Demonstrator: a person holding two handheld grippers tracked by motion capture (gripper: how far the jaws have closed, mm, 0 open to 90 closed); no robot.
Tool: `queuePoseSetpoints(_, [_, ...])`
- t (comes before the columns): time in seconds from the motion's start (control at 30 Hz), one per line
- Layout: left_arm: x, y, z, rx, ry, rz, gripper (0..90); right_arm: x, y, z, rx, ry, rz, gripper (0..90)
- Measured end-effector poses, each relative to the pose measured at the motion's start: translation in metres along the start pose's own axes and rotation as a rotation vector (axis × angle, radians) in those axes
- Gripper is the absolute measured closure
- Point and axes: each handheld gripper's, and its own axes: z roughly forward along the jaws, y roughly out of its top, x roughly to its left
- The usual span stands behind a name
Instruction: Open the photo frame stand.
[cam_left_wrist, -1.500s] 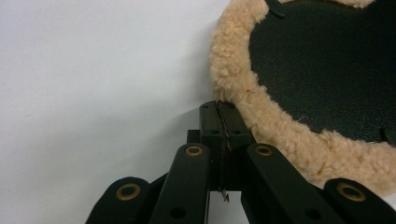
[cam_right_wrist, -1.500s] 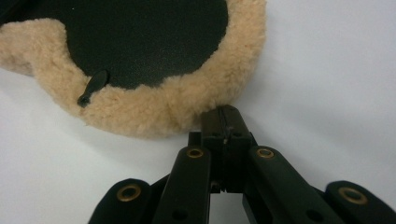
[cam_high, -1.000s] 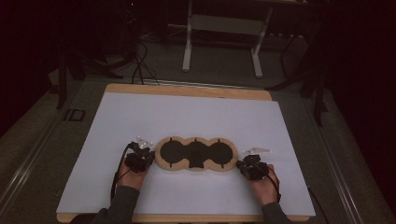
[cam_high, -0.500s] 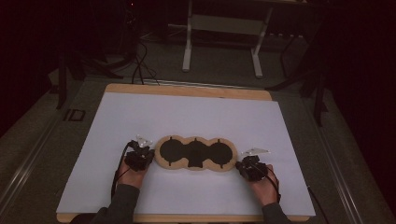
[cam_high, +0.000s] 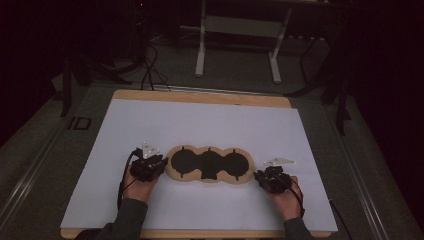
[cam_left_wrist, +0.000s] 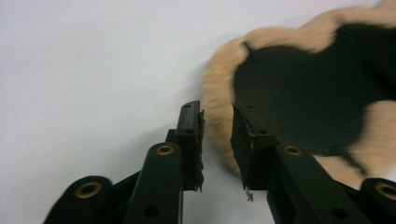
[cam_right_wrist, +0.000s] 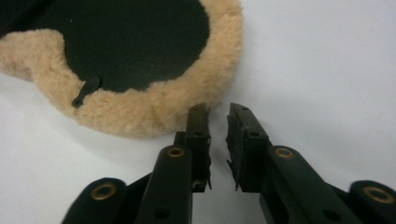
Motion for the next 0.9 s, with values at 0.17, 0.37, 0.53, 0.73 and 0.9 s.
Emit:
queuePoseSetpoints(0.17, [-0.009, 0.004, -0.005, -0.033, -0.051, 0.025, 66.0, -0.005, -0.001, -0.003, -0.029, -0.004, 0.014, 72.7])
queuePoseSetpoints(0.37, [-0.018, 0.006, -0.009, -0.059, -0.098, 0.033, 61.3, -0.005, -0.002, -0.007, -0.063, -0.008, 0.013, 68.9])
queuePoseSetpoints(0.53, [-0.024, 0.007, -0.012, -0.067, -0.148, 0.049, 57.6, -0.003, -0.001, -0.009, -0.089, -0.007, -0.008, 68.8])
queuePoseSetpoints(0.73, [-0.04, 0.008, -0.015, -0.088, -0.219, 0.083, 58.7, 0.0, -0.001, -0.009, -0.103, -0.011, -0.021, 67.2])
queuePoseSetpoints(0.9, [-0.056, 0.006, -0.014, -0.099, -0.258, 0.12, 61.6, 0.002, 0.0, -0.01, -0.118, -0.004, -0.033, 66.0])
